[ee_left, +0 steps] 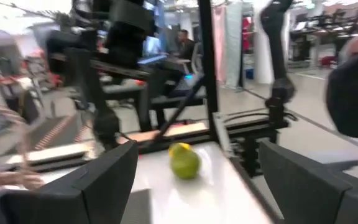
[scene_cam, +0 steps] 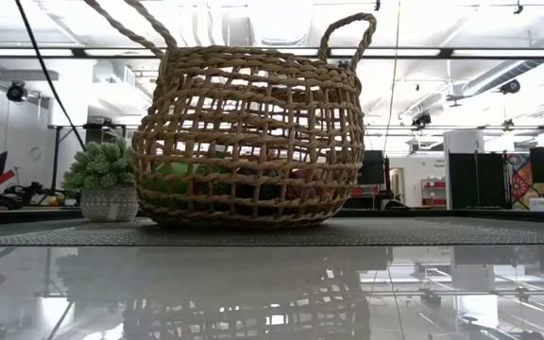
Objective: Build produce basket
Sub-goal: Put the orange into the brown basket
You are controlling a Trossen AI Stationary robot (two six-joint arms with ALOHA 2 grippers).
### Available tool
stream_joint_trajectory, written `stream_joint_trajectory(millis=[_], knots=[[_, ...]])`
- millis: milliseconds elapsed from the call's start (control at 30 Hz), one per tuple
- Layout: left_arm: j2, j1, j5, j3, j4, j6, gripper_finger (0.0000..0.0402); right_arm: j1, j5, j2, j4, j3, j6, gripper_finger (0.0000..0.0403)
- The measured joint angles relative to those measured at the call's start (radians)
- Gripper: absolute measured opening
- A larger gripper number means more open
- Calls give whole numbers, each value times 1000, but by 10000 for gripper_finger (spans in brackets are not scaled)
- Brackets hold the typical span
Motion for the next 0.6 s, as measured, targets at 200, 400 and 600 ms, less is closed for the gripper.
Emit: stream_joint_trajectory(millis=[200, 400, 600], knots=[[75, -59, -157, 181, -367, -325, 315, 16, -22, -116, 233, -209, -103, 327], [188, -61, -126, 446, -1079, -968, 315, 15, -33, -203, 358, -345, -143, 327], [335, -63, 365, 626, -1656, -1504, 315, 14, -33, -266, 422, -435, -125, 327]])
